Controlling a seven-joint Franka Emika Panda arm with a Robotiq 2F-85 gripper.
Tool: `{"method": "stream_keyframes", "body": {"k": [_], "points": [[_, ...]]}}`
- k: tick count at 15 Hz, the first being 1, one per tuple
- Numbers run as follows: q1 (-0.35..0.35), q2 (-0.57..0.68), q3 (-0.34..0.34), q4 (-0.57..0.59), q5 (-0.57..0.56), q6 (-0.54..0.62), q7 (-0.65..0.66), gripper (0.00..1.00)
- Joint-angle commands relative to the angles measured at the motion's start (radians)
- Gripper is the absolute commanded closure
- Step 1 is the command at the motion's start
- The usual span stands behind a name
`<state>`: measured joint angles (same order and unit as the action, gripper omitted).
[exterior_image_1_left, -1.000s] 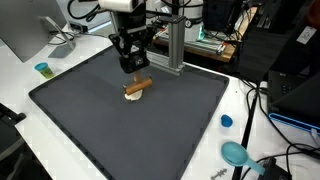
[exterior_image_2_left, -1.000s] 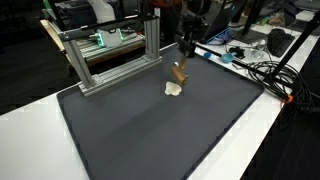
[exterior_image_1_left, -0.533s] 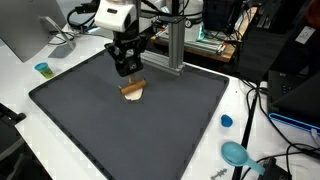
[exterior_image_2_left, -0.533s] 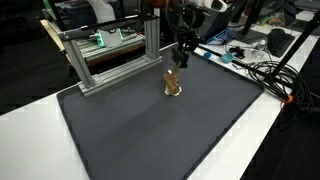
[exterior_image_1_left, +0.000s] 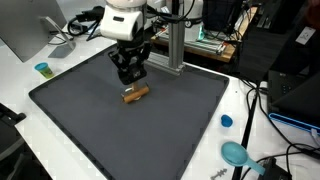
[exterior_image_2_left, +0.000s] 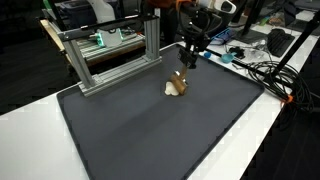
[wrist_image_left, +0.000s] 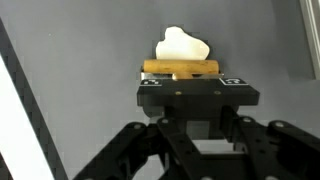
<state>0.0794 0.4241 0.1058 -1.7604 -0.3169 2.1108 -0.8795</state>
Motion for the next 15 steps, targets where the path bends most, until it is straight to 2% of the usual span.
{"method": "stream_keyframes", "body": {"k": [1,15], "points": [[0.0,0.046,0.005,0.051,-0.004,-0.031,-0.021,0.79],[-0.007,0.116,-0.029,0.105,-0.017,-0.153,0.009,0.79]]}}
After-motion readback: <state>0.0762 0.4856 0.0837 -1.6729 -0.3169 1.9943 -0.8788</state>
